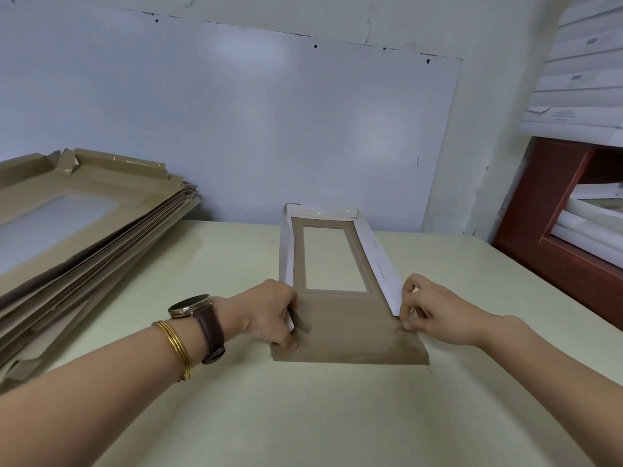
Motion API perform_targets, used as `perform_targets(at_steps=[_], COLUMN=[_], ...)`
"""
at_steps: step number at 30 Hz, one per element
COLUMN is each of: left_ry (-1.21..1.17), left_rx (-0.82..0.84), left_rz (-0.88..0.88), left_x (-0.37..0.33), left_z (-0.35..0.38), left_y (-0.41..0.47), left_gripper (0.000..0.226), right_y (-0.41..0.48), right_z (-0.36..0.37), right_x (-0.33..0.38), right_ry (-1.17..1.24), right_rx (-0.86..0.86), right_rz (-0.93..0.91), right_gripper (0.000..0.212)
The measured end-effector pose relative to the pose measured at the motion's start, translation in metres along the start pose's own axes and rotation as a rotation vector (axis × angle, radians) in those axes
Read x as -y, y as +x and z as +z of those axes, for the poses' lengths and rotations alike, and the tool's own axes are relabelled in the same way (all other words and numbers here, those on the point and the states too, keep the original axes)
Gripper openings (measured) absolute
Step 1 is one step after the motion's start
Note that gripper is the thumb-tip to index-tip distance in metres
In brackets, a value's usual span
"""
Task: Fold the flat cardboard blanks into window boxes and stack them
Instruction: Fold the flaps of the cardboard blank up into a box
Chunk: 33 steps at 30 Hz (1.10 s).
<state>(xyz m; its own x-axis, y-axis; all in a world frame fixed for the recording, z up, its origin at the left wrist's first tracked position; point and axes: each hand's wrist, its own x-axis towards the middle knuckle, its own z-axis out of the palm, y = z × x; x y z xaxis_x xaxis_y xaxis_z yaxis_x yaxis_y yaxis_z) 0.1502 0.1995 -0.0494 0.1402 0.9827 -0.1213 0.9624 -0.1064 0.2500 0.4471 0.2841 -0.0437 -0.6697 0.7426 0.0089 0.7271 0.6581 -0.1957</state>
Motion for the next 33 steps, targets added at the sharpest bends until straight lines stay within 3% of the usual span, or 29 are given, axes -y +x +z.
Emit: perform_targets(at_steps=[5,12,19,23,33], left_ry=[-0.058,-0.093,-0.078,-0.103,-0.033], left_rx=[-0.015,-0.081,-0.155,-0.215,-0.364], left_rz=[0.031,0.067,0.104,0.085,0.111], left_x=[0.003,0.008,0.013,0.015,0.008], left_z=[-0.002,0.001,0.004,0.009,0.024], left_y=[0.000,-0.002,0.002,0.006,0.008], left_gripper=[0.056,0.054,0.054,0.047,0.011], right_y=[0.004,0.003,0.000,-0.002,-0.004], right_z=[0.011,0.026,0.024,0.026,0.043], right_x=[0.001,0.013,0.012,0.009,0.008], right_ry=[-0.032,0.002,0.013,-0.062,0.058], right_rx=[-0.078,-0.208,-0.229,-0.314,-0.387], right_rz=[0.044,0.112,0.079,0.108,0.040], right_gripper=[0.024,0.025,0.021,0.016,0.028])
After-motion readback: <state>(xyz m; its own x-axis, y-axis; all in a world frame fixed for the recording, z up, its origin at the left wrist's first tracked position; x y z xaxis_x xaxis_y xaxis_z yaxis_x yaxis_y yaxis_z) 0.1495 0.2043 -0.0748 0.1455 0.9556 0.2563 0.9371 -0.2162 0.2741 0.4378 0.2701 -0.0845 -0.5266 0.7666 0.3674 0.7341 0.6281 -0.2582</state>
